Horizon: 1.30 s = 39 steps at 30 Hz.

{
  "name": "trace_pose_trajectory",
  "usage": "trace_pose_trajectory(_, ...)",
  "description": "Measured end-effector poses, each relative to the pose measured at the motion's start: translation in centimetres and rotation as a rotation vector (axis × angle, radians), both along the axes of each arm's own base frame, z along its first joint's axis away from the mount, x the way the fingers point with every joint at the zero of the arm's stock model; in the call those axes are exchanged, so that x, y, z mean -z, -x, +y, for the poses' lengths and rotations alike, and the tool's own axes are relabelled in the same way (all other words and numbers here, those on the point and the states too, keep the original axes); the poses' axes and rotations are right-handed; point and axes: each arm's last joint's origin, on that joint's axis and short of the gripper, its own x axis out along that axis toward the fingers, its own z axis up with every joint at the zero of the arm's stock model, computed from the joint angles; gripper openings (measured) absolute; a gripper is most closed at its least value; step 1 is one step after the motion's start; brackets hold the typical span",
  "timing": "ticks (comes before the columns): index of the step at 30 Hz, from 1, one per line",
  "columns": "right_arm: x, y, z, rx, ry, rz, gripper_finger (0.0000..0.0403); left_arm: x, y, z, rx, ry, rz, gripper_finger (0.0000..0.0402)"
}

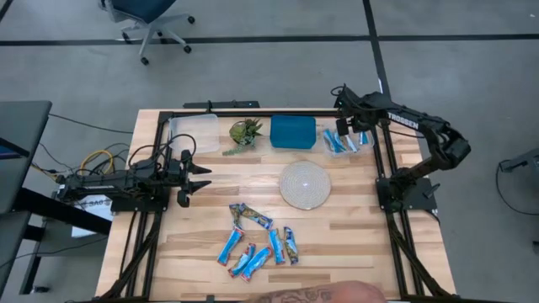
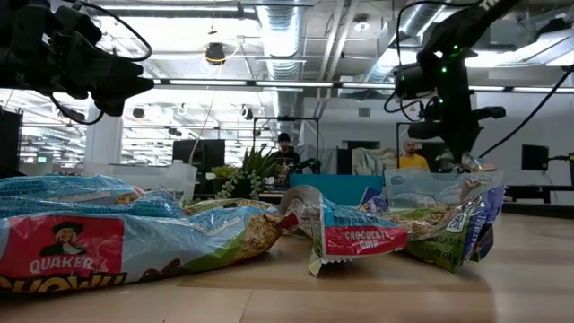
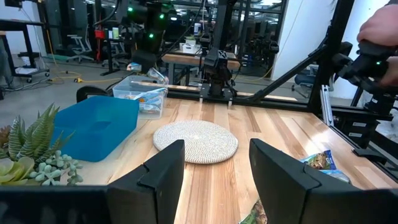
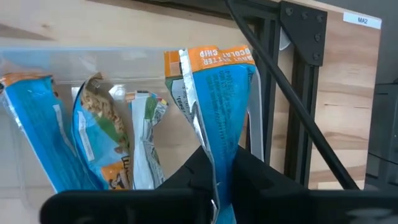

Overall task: Pick and place Granola Bars by type
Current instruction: Put the yellow granola bar into the right transparent bin, then put the blue granola bar into the blue bin

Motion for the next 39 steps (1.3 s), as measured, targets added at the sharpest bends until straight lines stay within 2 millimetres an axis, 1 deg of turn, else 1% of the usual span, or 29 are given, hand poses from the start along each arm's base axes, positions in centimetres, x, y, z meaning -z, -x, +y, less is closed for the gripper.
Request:
trace_pose_trajectory(7, 0.0, 0.1, -0.1, 0.003, -0.003, 0.002, 0.0081, 0.0, 0.0, 0.0, 0.0, 0.0, 0.0, 0.0174)
trace_pose_trajectory(11, -0.1, 0.1, 0.1, -0.001, -0.002, -0.001, 0.0101, 0.0, 0.0, 0.0, 0.0, 0.0, 0.0, 0.0174)
trace_pose_trajectory(15, -0.9, -0.1, 0.7, -0.022, 0.028, -0.031, 0.0108, 0.0, 0.0, 0.0, 0.0, 0.0, 0.0, 0.0174)
trace_pose_trajectory(19, -2.3, -0.3, 2.1, -0.048, 0.057, -0.104, 0.0109, 0.0, 0.0, 0.0, 0.0, 0.0, 0.0, 0.0174)
trace_pose_trajectory(23, -3.6, -1.1, 4.2, -0.107, 0.058, -0.217, 0.0109, 0.0, 0.0, 0.0, 0.0, 0.0, 0.0, 0.0174)
trace_pose_trajectory(28, -4.6, -2.7, 7.6, -0.258, 0.013, -0.325, 0.0109, 0.0, 0.0, 0.0, 0.0, 0.0, 0.0, 0.0174)
trace_pose_trajectory(32, -4.9, -4.5, 10.8, -0.423, -0.063, -0.404, 0.0109, 0.0, 0.0, 0.0, 0.0, 0.0, 0.0, 0.0174)
trace_pose_trajectory(39, -4.9, -7.2, 16.8, -0.637, -0.171, -0.521, 0.0109, 0.0, 0.0, 0.0, 0.0, 0.0, 0.0, 0.0174)
